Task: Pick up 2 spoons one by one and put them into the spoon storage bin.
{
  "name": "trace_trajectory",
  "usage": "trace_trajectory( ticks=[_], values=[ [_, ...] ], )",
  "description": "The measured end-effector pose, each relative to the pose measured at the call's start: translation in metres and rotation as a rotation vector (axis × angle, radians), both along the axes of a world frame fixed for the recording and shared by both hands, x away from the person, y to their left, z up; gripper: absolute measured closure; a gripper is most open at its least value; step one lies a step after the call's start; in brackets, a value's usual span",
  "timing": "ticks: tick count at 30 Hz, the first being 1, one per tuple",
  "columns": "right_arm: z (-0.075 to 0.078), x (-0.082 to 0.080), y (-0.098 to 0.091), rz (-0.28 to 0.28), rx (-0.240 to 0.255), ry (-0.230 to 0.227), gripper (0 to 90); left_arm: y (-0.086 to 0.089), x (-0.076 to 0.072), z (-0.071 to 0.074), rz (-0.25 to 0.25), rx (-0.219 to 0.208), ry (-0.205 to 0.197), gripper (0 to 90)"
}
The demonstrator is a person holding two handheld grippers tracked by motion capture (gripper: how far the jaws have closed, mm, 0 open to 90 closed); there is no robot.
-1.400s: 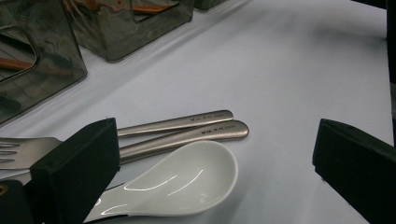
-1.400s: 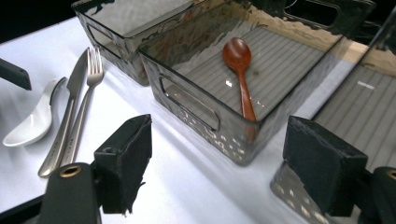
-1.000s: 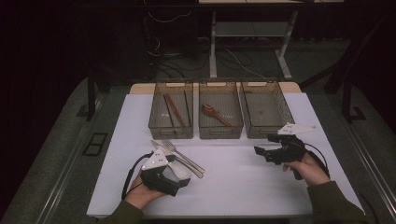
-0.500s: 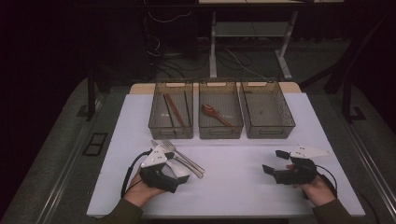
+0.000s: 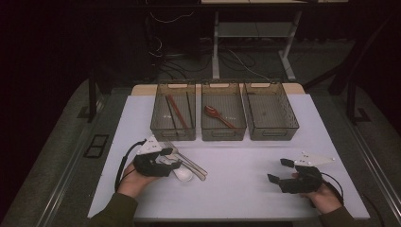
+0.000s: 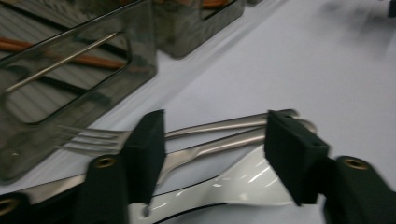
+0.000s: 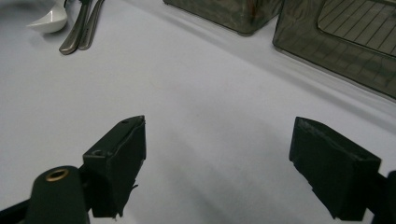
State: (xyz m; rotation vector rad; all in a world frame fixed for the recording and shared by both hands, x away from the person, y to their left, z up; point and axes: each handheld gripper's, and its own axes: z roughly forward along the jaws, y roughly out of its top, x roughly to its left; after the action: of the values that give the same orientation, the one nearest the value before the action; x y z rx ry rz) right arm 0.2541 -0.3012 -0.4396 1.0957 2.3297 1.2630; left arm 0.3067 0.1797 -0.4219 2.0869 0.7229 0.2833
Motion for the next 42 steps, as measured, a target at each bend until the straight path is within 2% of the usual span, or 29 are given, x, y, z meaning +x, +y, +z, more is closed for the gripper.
trace_trajectory(
  ticks=[2,4,5,7,9,13,20,25,26,28,30,36,42],
  values=[
    [0.0,0.0,0.0,-0.001,-0.001,-0.002,18.0,0.002,0.005,-0.001,0.007,0.043,0.018,60.4],
    [0.001,0.0,-0.001,-0.004,0.001,0.001,18.1,0.004,0.01,-0.004,0.005,0.054,0.048,71.7],
    [0.001,0.0,-0.002,-0.006,0.002,0.002,18.0,0.003,0.011,-0.006,0.003,0.058,0.066,75.9],
    [0.0,0.001,-0.002,-0.007,0.004,-0.001,18.0,0.002,0.014,-0.01,0.002,0.099,0.092,85.9],
    [0.0,0.001,-0.002,-0.007,0.005,0.002,18.0,-0.001,0.015,-0.014,0.005,0.108,0.101,89.0],
    [0.0,0.001,-0.003,0.0,-0.003,0.001,18.0,-0.007,0.017,-0.017,-0.003,0.157,0.103,89.1],
    [0.0,0.0,-0.004,0.003,-0.002,0.003,18.0,-0.004,0.014,-0.016,-0.007,0.172,0.129,89.1],
    [0.0,0.0,-0.005,0.001,0.001,0.006,18.1,0.002,0.006,-0.014,-0.018,0.178,0.15,89.1],
    [0.0,0.0,-0.005,0.001,-0.001,0.005,18.0,0.003,0.004,-0.014,-0.015,0.171,0.164,89.1],
    [0.0,0.0,-0.005,0.001,0.0,0.003,18.1,0.005,0.001,-0.016,-0.021,0.189,0.177,89.0],
    [0.0,0.0,-0.005,-0.002,0.002,0.005,18.0,0.006,-0.001,-0.017,-0.022,0.183,0.176,88.1],
    [0.0,0.001,-0.004,0.004,0.003,0.005,18.1,0.005,-0.002,-0.01,-0.02,0.105,0.141,73.7],
    [0.0,0.001,-0.005,0.004,0.003,0.007,18.1,-0.005,-0.005,-0.006,-0.034,0.006,0.141,55.3]
  ],
)
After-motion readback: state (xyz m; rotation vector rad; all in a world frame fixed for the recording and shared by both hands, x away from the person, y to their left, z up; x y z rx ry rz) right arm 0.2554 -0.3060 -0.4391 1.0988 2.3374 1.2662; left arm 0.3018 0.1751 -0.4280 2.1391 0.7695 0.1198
